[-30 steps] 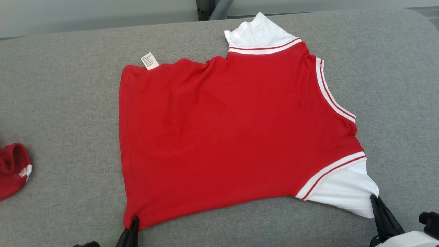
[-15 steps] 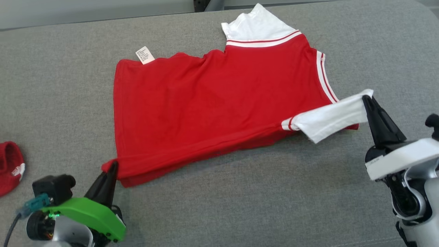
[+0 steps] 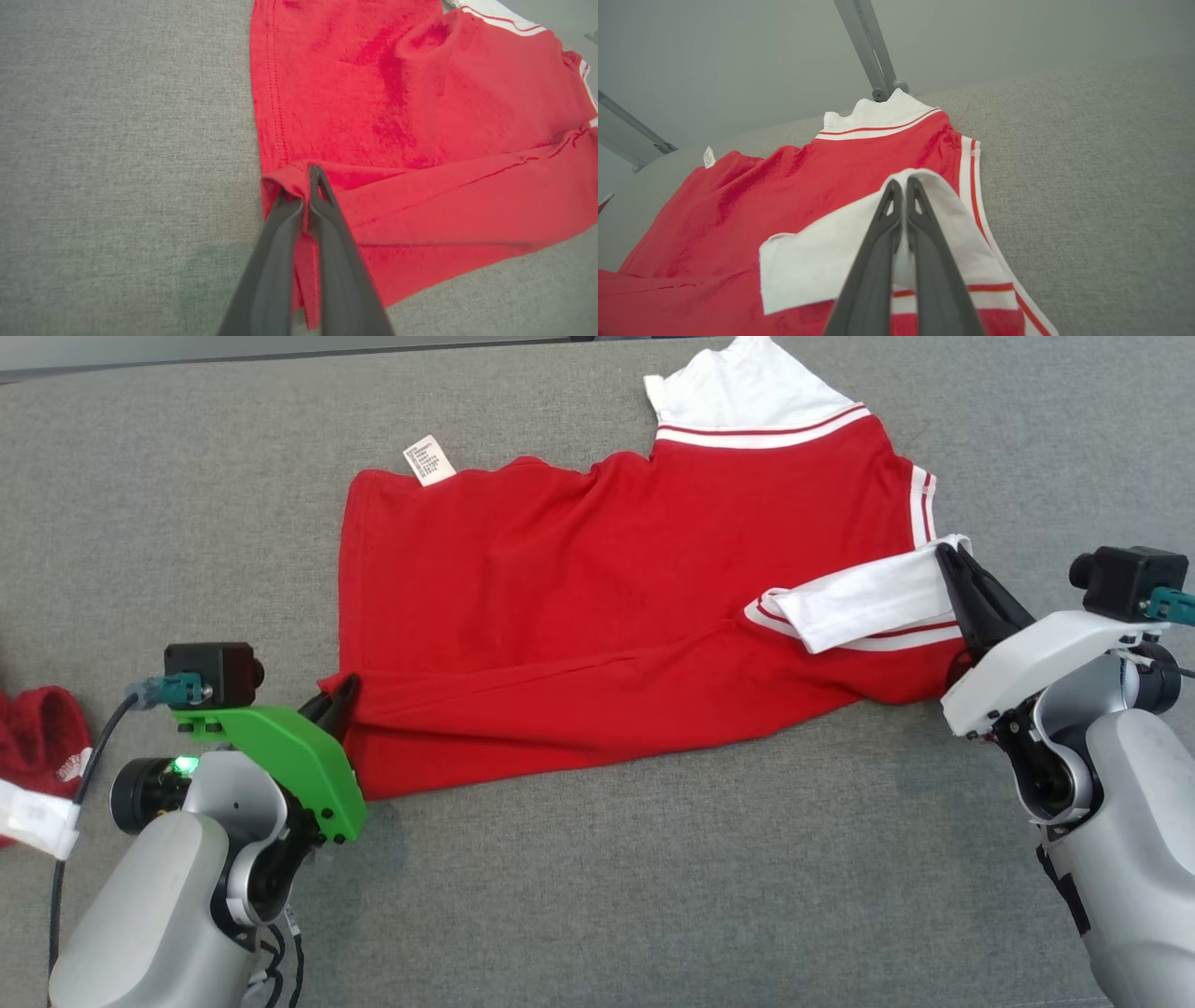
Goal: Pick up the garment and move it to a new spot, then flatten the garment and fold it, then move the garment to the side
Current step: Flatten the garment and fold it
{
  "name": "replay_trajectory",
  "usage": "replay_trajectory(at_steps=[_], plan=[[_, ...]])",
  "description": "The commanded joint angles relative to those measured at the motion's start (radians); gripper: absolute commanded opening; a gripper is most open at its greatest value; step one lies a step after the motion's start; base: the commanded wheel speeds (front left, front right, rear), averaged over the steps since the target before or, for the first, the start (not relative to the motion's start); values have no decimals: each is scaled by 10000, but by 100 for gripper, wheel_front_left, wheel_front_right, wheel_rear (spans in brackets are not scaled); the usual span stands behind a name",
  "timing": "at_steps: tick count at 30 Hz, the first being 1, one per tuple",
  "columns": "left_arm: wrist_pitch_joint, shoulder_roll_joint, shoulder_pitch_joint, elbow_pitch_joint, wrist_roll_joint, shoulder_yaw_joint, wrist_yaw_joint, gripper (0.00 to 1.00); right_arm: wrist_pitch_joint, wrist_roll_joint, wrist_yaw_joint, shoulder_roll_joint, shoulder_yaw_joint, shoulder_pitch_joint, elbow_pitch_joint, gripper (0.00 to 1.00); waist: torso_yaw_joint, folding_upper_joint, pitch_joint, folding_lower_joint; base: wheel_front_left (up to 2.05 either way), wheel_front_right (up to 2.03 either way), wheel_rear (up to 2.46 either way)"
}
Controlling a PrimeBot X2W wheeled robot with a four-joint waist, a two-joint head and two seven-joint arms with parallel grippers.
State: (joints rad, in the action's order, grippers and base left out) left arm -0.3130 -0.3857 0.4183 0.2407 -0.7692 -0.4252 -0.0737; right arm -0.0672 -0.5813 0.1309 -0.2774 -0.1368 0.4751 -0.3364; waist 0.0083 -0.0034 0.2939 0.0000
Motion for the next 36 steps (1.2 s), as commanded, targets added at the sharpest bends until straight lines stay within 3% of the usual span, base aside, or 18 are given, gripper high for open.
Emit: replay_trajectory(at_steps=[1, 4, 6, 7, 8, 10, 11, 12, 17, 23, 28, 36], plan=[[-25, 55, 288, 211, 27, -43, 118, 0, 87, 147, -3, -32, -70, 194, -172, 0, 6, 34, 22, 0, 0, 0, 0], [-79, 213, 728, 919, 80, -200, 301, 0, 300, 327, -3, -41, -162, 531, -748, 0, 8, 34, 46, 0, 0, 0, 0], [-39, 292, 977, 1283, 115, -267, 401, 11, 412, 420, -3, -18, -241, 723, -1067, 0, 5, 34, 65, 0, 0, 0, 0], [-22, 361, 1089, 1439, 120, -300, 455, 22, 485, 459, -3, -6, -258, 806, -1210, 0, 6, 34, 69, 0, 0, 0, 0], [28, 424, 1183, 1548, 130, -324, 486, 37, 551, 510, -3, -4, -253, 884, -1354, 0, 9, 34, 71, 0, 0, 0, 0], [118, 505, 1335, 1820, 104, -320, 540, 100, 749, 636, -3, 19, -205, 1006, -1641, 0, 19, 34, 60, 0, 0, 0, 0], [160, 540, 1390, 1924, 89, -327, 544, 100, 880, 714, -3, 53, -172, 1066, -1761, 47, 21, 34, 47, 0, 0, 0, 0], [163, 576, 1451, 2040, 74, -330, 555, 100, 1018, 815, -3, 81, -149, 1110, -1877, 100, 19, 34, 33, 0, 0, 0, 0], [648, 611, 1310, 2240, 144, -224, 474, 100, 1762, 1146, -4, 192, -199, 1154, -2193, 100, -34, 34, -116, 0, 0, 0, 0], [1578, 581, 458, 1657, 42, 69, 293, 100, 2761, 1605, -4, -76, -105, 609, -1742, 100, -74, 34, -422, 0, 0, 0, 0], [3202, 578, -927, 542, 324, 360, -55, 100, 3253, 2767, -4, -181, 541, -526, -495, 100, -123, 34, -803, 0, 0, 0, 0], [5394, 567, -3124, -386, 1060, 273, -223, 100, 3320, 4535, -4, 886, 1755, -3173, 2046, 100, -280, 34, -1369, 0, 0, 0, 0]])
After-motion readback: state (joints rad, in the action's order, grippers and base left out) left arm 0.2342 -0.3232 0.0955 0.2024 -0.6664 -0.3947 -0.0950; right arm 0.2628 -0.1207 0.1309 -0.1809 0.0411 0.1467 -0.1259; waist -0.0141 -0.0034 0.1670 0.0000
